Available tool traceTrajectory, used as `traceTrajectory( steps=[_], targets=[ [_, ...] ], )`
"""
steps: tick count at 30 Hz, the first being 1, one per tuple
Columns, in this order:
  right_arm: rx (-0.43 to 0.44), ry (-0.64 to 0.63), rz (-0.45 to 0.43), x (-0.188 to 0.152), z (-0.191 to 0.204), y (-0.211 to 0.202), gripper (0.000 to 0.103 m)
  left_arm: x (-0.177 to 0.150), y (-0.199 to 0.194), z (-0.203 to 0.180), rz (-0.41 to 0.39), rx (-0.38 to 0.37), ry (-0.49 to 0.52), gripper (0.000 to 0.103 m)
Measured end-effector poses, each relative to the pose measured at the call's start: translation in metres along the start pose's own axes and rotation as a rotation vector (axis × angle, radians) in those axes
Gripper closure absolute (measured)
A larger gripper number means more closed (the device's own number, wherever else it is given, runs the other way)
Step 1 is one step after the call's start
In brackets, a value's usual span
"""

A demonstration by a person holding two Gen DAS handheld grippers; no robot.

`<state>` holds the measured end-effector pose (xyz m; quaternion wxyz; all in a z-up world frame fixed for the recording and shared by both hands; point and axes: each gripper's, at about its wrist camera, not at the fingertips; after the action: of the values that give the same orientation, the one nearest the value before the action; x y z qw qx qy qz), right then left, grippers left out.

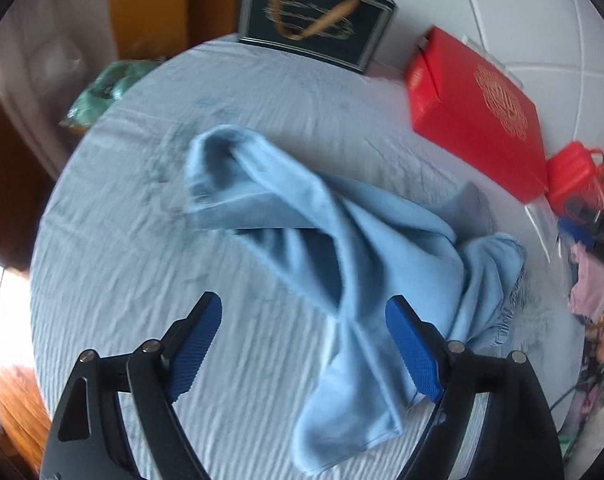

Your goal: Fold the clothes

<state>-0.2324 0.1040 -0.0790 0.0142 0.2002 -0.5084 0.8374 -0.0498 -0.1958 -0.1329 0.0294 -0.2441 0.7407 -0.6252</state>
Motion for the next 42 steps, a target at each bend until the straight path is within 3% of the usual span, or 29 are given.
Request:
traceTrajectory(
  steps=[8,11,12,14,15,18,26,35,36,37,38,39,42],
  targets=[
    [-0.014,0.175,0.106,-0.051,-0.055,0.029,0.020,0.011,0.053,-0.042,0.072,0.020,0.074,0.019],
    [-0.012,0.233,0.142,-0.068,-0.071,0.039,0.021,0.010,0.075,-0.053,0.081,0.063,0.093,0.019],
    [-0.011,0.252,0.154,-0.074,-0.077,0.042,0.022,0.009,0.080,-0.055,0.090,0.074,0.096,0.019],
    [-0.008,0.290,0.179,-0.086,-0.087,0.049,0.042,0.006,0.097,-0.059,0.123,0.082,0.105,0.025],
    [0.013,0.287,0.195,-0.089,-0.083,0.056,0.052,0.004,0.105,-0.061,0.139,0.086,0.110,0.027],
    [0.005,0.257,0.233,-0.094,-0.070,0.079,0.055,-0.002,0.124,-0.061,0.169,0.104,0.116,0.027],
    [-0.055,0.205,0.214,-0.098,-0.060,0.091,0.053,-0.001,0.123,-0.065,0.160,0.122,0.151,0.023],
    [-0.126,0.165,0.208,-0.096,-0.044,0.096,0.051,-0.006,0.110,-0.062,0.096,0.114,0.163,0.022],
    [-0.147,0.151,0.205,-0.097,-0.042,0.097,0.056,-0.007,0.107,-0.061,0.088,0.115,0.161,0.031],
    [-0.168,0.137,0.202,-0.098,-0.039,0.097,0.063,-0.007,0.104,-0.060,0.079,0.116,0.159,0.064],
    [-0.203,0.104,0.203,-0.099,-0.034,0.096,0.065,-0.005,0.096,-0.055,0.077,0.116,0.137,0.086],
    [-0.236,0.075,0.187,-0.099,-0.029,0.091,0.074,-0.002,0.089,-0.049,0.075,0.115,0.114,0.095],
    [-0.325,0.014,0.054,-0.097,-0.026,0.041,0.087,0.007,0.035,-0.020,-0.039,0.162,0.060,0.096]
  ],
)
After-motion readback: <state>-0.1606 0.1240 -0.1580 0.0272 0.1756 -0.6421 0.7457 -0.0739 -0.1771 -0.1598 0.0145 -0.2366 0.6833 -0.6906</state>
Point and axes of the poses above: each gripper's, at about its wrist camera, not at the fingertips, and y roughly the way its jaws point, z to its left, x to its top, and after that the axes turned 7 degrees about z, right-handed
